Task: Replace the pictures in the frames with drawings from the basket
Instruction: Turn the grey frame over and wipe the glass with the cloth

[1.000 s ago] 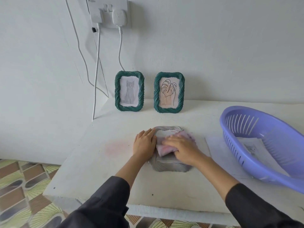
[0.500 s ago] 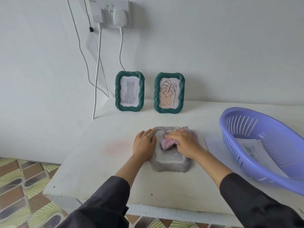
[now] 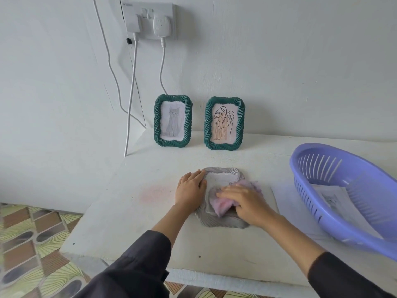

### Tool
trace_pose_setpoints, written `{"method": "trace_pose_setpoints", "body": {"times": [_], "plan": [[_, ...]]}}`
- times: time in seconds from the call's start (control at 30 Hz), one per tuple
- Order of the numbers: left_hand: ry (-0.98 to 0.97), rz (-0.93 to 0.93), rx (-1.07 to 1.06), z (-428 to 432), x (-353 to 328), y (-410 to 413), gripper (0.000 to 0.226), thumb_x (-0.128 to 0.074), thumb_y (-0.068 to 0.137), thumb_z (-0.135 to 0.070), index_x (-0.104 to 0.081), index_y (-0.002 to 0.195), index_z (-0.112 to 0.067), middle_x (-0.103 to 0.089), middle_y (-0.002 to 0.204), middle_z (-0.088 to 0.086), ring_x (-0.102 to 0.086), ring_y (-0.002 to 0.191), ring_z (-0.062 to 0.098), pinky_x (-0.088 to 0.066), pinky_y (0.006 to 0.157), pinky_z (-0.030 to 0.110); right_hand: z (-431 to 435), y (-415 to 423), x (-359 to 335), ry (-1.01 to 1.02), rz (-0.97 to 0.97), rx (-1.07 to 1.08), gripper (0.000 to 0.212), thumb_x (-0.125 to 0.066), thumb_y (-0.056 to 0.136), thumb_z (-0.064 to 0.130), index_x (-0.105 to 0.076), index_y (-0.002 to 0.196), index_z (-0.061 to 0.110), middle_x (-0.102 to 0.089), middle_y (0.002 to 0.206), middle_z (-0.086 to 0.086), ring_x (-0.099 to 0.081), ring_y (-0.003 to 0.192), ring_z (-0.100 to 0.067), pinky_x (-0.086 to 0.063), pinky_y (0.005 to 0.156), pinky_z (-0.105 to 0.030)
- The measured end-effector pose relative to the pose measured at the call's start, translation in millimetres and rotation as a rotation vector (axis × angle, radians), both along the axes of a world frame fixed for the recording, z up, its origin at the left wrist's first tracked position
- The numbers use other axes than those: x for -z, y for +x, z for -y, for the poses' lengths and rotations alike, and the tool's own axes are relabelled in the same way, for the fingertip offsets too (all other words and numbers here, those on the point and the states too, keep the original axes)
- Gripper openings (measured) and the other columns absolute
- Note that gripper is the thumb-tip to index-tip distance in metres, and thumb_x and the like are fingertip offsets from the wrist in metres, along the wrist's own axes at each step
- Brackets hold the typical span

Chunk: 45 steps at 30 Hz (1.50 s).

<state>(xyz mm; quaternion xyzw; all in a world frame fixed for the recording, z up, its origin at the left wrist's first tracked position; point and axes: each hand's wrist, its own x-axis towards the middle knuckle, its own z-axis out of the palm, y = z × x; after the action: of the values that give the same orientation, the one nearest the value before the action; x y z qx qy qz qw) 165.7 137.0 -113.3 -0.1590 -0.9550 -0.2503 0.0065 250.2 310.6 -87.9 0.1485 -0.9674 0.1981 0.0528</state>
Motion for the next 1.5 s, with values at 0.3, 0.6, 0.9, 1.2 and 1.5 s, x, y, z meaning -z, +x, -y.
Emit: {"method": "trace_pose_setpoints", "body": {"times": [0.3,0.6,0.9,1.2,1.5], "plan": [[-0.010,0.005,0.012,-0.2,2.2,-1.5,0.045,-0.031,0.099,-0.032,-0.034,0.144,-0.027,-0.034,0.152,-0.004,-0.027,0.140,0.022,-0.016,0.118,0.031,-7.1,-33.1,-7.5,-0.028,-0.034,0.207,0.054,-0.042,0.085,-0.009,-0.056,0.127,0.022,-0.055,0.135,0.003,-0.046,0.128,-0.017,-0.028,0.107,-0.022],[-0.010,0.011,0.016,-0.2,2.1,-2.4,0.045,-0.030,0.100,-0.032,-0.034,0.144,-0.027,-0.034,0.152,-0.003,-0.026,0.141,0.023,-0.016,0.118,0.032,-10.1,26.6,-1.6,0.021,0.023,-0.101,0.056,-0.031,0.074,0.005,-0.066,0.114,0.023,-0.064,0.124,0.006,-0.055,0.118,-0.013,-0.031,0.104,-0.022],[-0.029,0.025,0.020,-0.7,2.8,-2.2,0.045,-0.028,0.100,-0.033,-0.033,0.144,-0.029,-0.033,0.152,-0.004,-0.028,0.141,0.022,-0.018,0.118,0.034,5.3,-45.7,-6.8,0.017,-0.029,0.172,0.056,-0.041,0.086,-0.011,-0.051,0.132,0.020,-0.051,0.139,-0.001,-0.044,0.130,-0.019,-0.025,0.112,-0.030],[0.012,0.037,0.016,0.5,-6.0,2.2,0.044,-0.030,0.100,-0.027,-0.035,0.143,-0.028,-0.034,0.152,-0.005,-0.027,0.140,0.024,-0.017,0.117,0.032,-5.6,11.3,-5.1,0.127,0.107,-0.104,0.059,-0.029,0.079,0.006,-0.058,0.123,0.034,-0.056,0.132,0.015,-0.045,0.126,-0.011,-0.025,0.108,-0.033],[0.274,0.047,-0.323,-31.2,-59.8,32.8,0.050,-0.031,0.097,-0.045,-0.037,0.141,-0.023,-0.035,0.148,0.006,-0.027,0.138,0.028,-0.013,0.118,0.045,-21.8,-10.8,-56.9,-0.960,0.128,0.534,0.022,-0.050,0.087,-0.001,-0.057,0.097,0.018,-0.063,0.095,-0.006,-0.056,0.093,-0.021,-0.044,0.072,-0.028]]}}
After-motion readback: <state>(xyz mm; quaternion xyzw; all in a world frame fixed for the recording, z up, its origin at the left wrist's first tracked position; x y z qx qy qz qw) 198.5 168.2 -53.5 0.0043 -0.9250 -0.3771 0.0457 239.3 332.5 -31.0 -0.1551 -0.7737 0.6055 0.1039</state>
